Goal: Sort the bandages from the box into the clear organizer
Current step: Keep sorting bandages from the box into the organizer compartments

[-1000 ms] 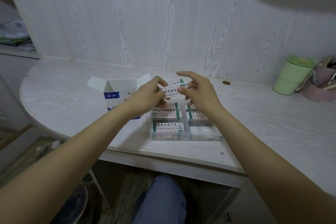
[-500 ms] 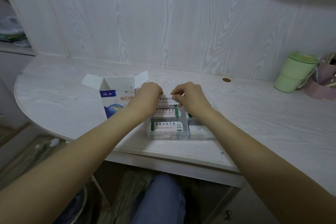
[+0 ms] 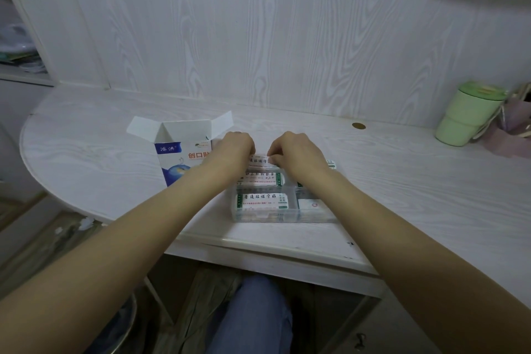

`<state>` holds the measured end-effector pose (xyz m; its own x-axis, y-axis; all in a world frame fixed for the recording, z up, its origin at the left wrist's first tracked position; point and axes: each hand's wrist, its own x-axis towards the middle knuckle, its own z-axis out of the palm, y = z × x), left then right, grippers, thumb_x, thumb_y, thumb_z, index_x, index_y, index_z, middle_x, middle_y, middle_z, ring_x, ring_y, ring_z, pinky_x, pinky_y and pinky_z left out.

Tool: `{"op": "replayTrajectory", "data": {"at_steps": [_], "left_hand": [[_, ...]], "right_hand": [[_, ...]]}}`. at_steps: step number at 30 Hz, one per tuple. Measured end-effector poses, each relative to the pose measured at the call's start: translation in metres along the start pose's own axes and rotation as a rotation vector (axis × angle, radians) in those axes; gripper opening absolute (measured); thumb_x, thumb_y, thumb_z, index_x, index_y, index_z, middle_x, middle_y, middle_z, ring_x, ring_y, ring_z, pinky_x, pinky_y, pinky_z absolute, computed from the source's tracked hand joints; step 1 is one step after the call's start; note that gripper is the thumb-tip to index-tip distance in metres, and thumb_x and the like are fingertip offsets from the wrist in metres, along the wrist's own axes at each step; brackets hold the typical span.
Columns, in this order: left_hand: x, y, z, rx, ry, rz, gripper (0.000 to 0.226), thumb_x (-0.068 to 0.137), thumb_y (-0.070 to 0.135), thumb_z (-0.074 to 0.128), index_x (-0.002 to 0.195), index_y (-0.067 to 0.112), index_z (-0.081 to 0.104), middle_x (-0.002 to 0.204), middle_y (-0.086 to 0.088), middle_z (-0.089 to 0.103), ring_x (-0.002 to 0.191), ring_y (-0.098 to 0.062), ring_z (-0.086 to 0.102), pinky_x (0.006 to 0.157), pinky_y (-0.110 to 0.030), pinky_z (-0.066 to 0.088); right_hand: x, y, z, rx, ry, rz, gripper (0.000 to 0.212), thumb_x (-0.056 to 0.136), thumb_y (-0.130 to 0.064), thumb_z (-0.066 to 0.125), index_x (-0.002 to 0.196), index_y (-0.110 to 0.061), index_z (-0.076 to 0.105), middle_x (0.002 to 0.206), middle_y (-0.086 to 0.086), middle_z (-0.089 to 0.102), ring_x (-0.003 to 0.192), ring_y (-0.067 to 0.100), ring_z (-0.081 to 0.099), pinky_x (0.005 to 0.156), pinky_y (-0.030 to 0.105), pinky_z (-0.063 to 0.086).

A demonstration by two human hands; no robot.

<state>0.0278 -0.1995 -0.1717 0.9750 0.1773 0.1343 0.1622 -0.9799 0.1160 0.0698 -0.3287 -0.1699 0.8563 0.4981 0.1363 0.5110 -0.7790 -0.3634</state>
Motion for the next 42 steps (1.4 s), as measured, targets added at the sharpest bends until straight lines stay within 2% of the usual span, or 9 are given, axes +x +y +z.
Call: {"op": "replayTrajectory", "data": {"at_steps": [3,6,11,13,17,23,31,35,42], "left_hand": [[0.001,-0.002,0.003,-0.007,0.012,0.012,0.028,0.089,-0.005,0.047,0.084,0.022,0.051,0.097,-0.003,0.058,0.081,-0.025,0.044,0.066,-0.032,0.029],[0.002,-0.003,0.005,0.015,0.023,0.012,0.026,0.088,-0.004,0.048,0.097,0.013,0.065,0.104,-0.006,0.065,0.095,-0.028,0.058,0.066,-0.034,0.033],[0.001,0.001,0.002,0.14,0.044,0.028,0.027,0.089,-0.001,0.052,0.111,0.011,0.064,0.113,-0.012,0.058,0.112,-0.03,0.048,0.078,-0.036,0.044],[0.002,0.002,0.001,0.154,0.008,0.015,0.028,0.09,0.001,0.051,0.114,0.01,0.062,0.116,-0.013,0.056,0.114,-0.031,0.046,0.082,-0.037,0.042],[0.002,0.005,0.0,0.16,-0.054,-0.009,0.027,0.093,0.005,0.049,0.116,0.012,0.06,0.117,-0.012,0.054,0.116,-0.03,0.043,0.077,-0.038,0.032],[0.001,0.005,-0.006,0.153,-0.087,-0.007,0.027,0.092,0.004,0.049,0.114,0.011,0.062,0.113,-0.013,0.055,0.111,-0.029,0.045,0.07,-0.037,0.033],[-0.01,0.007,-0.007,0.101,0.023,0.029,0.026,0.095,0.009,0.047,0.118,0.014,0.058,0.118,-0.01,0.048,0.116,-0.028,0.043,0.077,-0.037,0.032],[-0.03,0.012,-0.014,-0.049,0.063,0.065,0.029,0.099,0.017,0.042,0.125,0.015,0.053,0.124,-0.009,0.047,0.118,-0.025,0.044,0.091,-0.039,0.036],[-0.065,-0.009,-0.048,-0.14,0.254,0.168,0.024,0.097,0.025,0.047,0.118,0.019,0.056,0.116,0.002,0.053,0.096,-0.017,0.055,0.078,-0.037,0.05]], "right_hand": [[0.0,-0.001,0.0,-0.037,-0.013,-0.008,0.017,0.09,-0.017,0.062,0.104,-0.015,0.07,0.103,0.008,0.069,0.094,0.025,0.063,0.076,0.033,0.051],[0.001,-0.001,0.0,-0.063,-0.011,-0.018,0.015,0.089,-0.017,0.063,0.102,-0.016,0.071,0.103,0.009,0.069,0.095,0.025,0.062,0.071,0.031,0.046],[0.003,-0.001,-0.002,-0.081,-0.033,-0.019,0.015,0.088,-0.014,0.062,0.096,-0.018,0.073,0.101,0.009,0.067,0.094,0.024,0.061,0.067,0.029,0.042],[0.004,-0.002,-0.003,-0.073,-0.037,-0.019,0.014,0.088,-0.013,0.062,0.095,-0.018,0.073,0.098,0.007,0.069,0.092,0.023,0.061,0.067,0.029,0.043],[0.003,-0.001,-0.004,-0.034,-0.067,-0.01,0.011,0.089,-0.017,0.064,0.095,-0.017,0.072,0.099,0.006,0.07,0.094,0.024,0.062,0.07,0.03,0.045],[0.003,-0.002,-0.003,-0.007,-0.099,-0.009,0.008,0.089,-0.019,0.064,0.092,-0.015,0.07,0.096,0.006,0.07,0.092,0.023,0.062,0.069,0.03,0.043],[-0.003,-0.001,-0.009,0.044,-0.076,-0.017,0.011,0.089,-0.02,0.064,0.097,-0.014,0.07,0.102,0.005,0.069,0.097,0.021,0.062,0.082,0.036,0.051],[-0.016,-0.001,-0.022,0.155,0.0,-0.045,0.017,0.093,-0.018,0.058,0.105,-0.012,0.07,0.107,0.003,0.068,0.094,0.016,0.059,0.082,0.03,0.048],[-0.029,-0.025,-0.037,0.238,0.174,-0.111,0.031,0.098,-0.009,0.042,0.115,-0.016,0.066,0.122,0.001,0.064,0.114,0.015,0.056,0.088,0.018,0.038]]}}
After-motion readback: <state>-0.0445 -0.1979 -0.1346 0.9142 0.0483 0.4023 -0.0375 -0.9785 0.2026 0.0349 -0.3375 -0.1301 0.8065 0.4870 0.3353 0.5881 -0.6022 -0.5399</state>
